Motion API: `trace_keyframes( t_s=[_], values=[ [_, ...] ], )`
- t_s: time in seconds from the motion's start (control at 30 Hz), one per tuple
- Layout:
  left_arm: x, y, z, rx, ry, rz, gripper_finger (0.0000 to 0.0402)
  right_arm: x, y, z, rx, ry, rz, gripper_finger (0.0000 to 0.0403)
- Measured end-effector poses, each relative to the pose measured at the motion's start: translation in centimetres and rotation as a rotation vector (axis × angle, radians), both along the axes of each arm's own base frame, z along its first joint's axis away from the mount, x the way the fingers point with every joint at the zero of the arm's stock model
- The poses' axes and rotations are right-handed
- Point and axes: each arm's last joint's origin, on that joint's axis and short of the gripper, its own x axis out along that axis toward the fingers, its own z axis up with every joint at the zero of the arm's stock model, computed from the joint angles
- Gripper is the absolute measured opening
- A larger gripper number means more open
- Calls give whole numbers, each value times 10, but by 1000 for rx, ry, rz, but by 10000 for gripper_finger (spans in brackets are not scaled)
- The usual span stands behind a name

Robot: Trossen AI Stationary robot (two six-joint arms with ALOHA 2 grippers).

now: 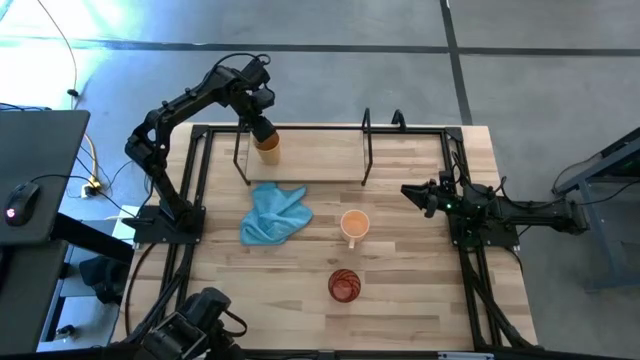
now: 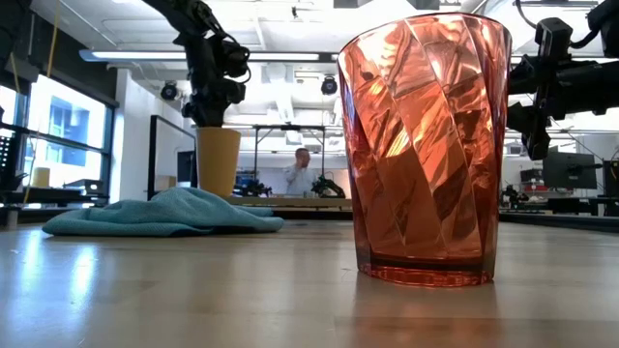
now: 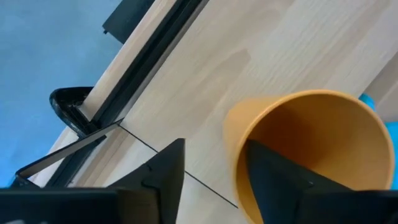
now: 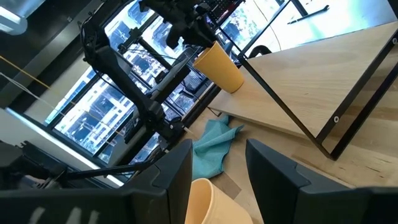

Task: Stack small to large cups/mugs on shelf
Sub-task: Put the brown cup on the shelf

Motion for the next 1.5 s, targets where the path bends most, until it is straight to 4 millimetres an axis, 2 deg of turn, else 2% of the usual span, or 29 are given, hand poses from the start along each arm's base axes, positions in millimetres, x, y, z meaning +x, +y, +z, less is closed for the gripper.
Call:
trace_keyframes(
  t_s=[0.17,0.4,0.53,0.7,0.97,1.2,1.33,1.5],
  values=[
    [1,1,14,29,-18,-2,177,0,0,0,0,0,0,140],
    [-1,-3,65,91,-83,-13,183,0,0,0,-2,1,0,140],
    [7,-19,92,87,-137,-33,182,0,0,0,-9,3,1,140],
    [38,-56,108,93,-128,-155,184,0,0,0,-41,14,1,140],
    [97,-128,111,90,-177,-379,184,0,0,0,-50,17,2,140],
    [131,-197,114,42,-272,-551,184,1,2,0,-62,18,63,140],
    [148,-233,103,32,-303,-604,184,1,3,0,-66,18,124,140],
    [163,-267,80,-11,-325,-619,184,1,5,0,-78,20,170,140]
  ],
)
